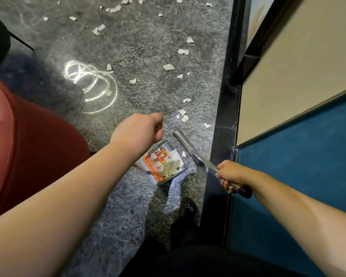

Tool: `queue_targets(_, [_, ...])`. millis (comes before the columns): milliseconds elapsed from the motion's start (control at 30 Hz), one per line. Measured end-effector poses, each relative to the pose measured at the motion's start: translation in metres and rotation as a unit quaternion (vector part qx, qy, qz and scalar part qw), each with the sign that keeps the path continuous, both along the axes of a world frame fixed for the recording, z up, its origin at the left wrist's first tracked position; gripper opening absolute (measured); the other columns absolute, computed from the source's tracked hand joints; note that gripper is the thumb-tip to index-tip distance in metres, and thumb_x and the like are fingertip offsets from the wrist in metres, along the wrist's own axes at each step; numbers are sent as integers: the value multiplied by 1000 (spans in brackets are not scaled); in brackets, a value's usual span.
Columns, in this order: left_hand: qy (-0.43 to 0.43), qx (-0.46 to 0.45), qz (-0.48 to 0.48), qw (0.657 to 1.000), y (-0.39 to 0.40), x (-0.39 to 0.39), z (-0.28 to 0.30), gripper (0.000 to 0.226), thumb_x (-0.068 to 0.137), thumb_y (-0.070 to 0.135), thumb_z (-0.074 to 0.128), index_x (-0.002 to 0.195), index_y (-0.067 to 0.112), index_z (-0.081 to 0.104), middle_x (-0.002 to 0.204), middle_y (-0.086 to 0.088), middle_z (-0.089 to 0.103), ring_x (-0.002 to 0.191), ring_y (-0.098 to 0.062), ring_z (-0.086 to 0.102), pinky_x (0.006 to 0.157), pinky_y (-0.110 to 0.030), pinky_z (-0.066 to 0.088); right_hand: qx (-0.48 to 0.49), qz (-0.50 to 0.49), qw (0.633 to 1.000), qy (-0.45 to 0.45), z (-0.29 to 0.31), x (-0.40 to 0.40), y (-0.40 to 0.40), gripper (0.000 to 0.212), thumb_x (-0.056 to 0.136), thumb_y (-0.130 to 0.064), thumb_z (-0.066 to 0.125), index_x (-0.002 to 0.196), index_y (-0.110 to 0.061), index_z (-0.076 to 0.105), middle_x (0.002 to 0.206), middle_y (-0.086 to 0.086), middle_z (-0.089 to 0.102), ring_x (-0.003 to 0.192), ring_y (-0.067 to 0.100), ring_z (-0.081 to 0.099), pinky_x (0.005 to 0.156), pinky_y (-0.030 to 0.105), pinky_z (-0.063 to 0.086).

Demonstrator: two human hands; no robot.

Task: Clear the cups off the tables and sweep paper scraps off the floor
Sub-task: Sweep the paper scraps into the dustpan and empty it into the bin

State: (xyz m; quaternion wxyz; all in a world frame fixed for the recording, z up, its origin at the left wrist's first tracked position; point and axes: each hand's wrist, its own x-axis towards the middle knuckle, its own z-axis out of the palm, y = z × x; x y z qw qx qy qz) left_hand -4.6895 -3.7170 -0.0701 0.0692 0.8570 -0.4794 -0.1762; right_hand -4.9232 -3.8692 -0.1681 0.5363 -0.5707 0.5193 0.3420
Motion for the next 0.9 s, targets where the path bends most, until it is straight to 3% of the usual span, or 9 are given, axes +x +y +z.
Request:
queue_targets(133, [-17,1,-8,1000,-12,-4,0,7,91,28,57,92,23,53,73,-7,64,70,-32,60,60,-43,54,30,57,998,5,0,1,7,22,95,-5,39,113,0,49,62,14,44,46,18,37,46,27,33])
queue_targets(267, [-12,-4,-6,1000,-13,-4,0,9,91,28,58,88,24,50,73,-8,64,70,-32,60,60,-42,54,61,28,998,-21,9,-1,16,36,94,-1,39,130,1,45,60,7,40,40,12,35,41,21,34])
queue_targets(400, [1,-15,2,1000,2,9,-1,9,90,30,60,90,23,54,77,-7,66,73,-31,62,63,-43,55,39,22,998,-38,24,-4,21,36,95,-3,43,130,4,43,61,9,40,40,12,36,39,21,34])
queue_targets(500, [4,-29,13,999,20,21,-2,10,90,31,62,88,23,56,75,-5,67,70,-31,63,63,-44,55,36,-19,999,-32,34,-6,24,34,97,-4,43,131,-2,43,62,8,39,37,10,35,38,18,31])
queue_targets(667, [-1,-68,5,998,38,34,-1,13,88,30,67,88,20,59,69,-5,68,66,-30,64,59,-39,53,19,-54,997,-42,48,0,30,14,97,-4,43,104,-13,50,61,8,40,35,9,37,39,18,32])
queue_targets(800, [5,-79,5,997,41,44,-1,12,86,27,68,87,19,61,70,-8,67,68,-32,64,62,-41,54,0,-108,993,-47,49,5,31,27,96,-4,44,121,-13,48,61,8,41,33,9,37,37,17,31])
queue_targets(900, [7,-84,12,996,40,54,1,12,86,28,68,88,19,62,72,-9,68,70,-33,64,61,-41,53,-1,-132,990,-58,50,9,27,21,93,-3,43,112,-10,50,56,8,39,36,11,34,38,18,29])
